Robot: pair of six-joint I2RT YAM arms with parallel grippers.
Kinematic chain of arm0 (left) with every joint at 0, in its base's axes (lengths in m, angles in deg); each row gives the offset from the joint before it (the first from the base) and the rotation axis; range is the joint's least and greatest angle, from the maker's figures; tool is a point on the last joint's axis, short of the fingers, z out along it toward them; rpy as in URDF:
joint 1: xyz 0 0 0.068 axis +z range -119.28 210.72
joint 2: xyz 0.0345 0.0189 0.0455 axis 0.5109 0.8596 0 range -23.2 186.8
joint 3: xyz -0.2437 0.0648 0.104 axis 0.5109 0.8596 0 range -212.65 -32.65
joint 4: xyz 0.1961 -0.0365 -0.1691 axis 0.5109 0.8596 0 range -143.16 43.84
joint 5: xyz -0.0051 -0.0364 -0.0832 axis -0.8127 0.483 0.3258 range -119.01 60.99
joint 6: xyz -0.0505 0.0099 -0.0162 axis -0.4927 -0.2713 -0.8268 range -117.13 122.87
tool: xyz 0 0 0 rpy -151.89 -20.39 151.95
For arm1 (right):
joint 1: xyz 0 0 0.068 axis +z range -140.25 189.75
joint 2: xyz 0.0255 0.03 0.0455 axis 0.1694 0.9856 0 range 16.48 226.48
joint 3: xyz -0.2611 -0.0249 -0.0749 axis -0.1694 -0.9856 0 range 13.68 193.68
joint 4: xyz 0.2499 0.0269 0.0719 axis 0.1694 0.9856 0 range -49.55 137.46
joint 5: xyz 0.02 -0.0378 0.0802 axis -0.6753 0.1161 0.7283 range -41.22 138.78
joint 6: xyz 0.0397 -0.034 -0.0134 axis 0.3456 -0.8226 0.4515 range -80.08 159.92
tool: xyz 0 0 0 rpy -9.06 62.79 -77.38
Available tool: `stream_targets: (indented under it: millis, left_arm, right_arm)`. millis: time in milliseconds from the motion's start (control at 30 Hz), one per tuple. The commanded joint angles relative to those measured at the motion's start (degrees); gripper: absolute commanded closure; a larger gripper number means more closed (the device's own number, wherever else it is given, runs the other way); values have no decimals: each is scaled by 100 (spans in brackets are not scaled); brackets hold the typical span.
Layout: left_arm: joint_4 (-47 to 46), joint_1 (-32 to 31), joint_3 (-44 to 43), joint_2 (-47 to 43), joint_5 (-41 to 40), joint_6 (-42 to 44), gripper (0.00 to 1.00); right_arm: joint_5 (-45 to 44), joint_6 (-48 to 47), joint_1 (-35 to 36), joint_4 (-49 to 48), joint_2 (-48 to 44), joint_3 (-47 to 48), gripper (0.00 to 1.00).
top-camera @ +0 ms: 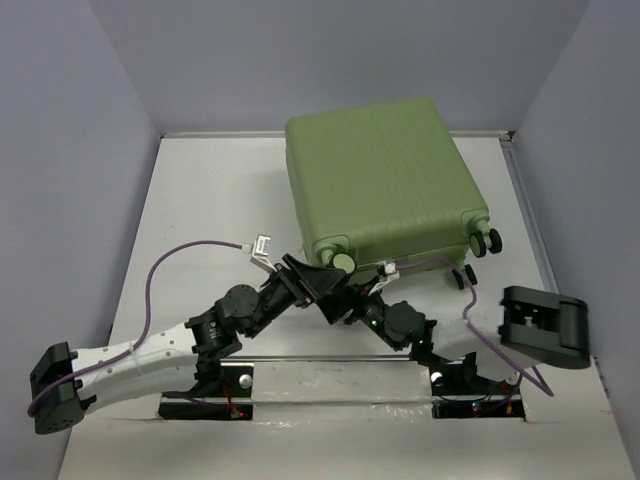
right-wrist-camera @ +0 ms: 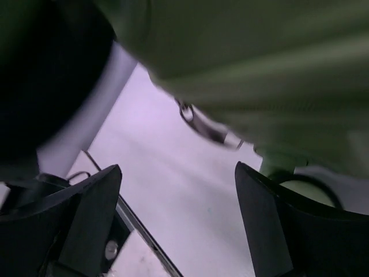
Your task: Pack the luggage
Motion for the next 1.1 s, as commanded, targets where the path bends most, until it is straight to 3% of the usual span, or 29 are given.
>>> stream_targets:
  millis: [0, 33, 233, 433, 667, 800, 967, 1067]
  left_arm:
    - [-1069, 124, 77, -862, 107, 82, 2]
    - [-929, 133, 147, -916, 141, 82, 1]
    - [-602, 230, 612, -1293, 177, -67, 1]
    - [-103, 502, 816, -1733, 195, -50, 1]
    - [2892, 537, 333, -2627, -806, 160, 12]
    - [3142, 529, 403, -3078, -1009, 276, 16]
    - [3738, 537, 350, -3455, -1238, 241, 17]
    - [4450, 529, 341, -3771, -1352, -144, 30]
  right_arm:
    - [625, 171, -171, 1862, -1392, 289, 14]
    - [722, 179, -110, 2772, -1672, 378, 13]
    - [723, 399, -109, 4879, -2632, 572, 9]
    - [916, -40, -109, 5567, -2993, 1195, 4]
    - [592, -488, -109, 6638, -2800, 2276, 2]
    - [389, -594, -109, 7490, -2537, 3074, 2]
    - [574, -700, -57, 7545, -2106, 3560, 2]
    - [425, -752, -56, 7702, -1773, 3963, 1]
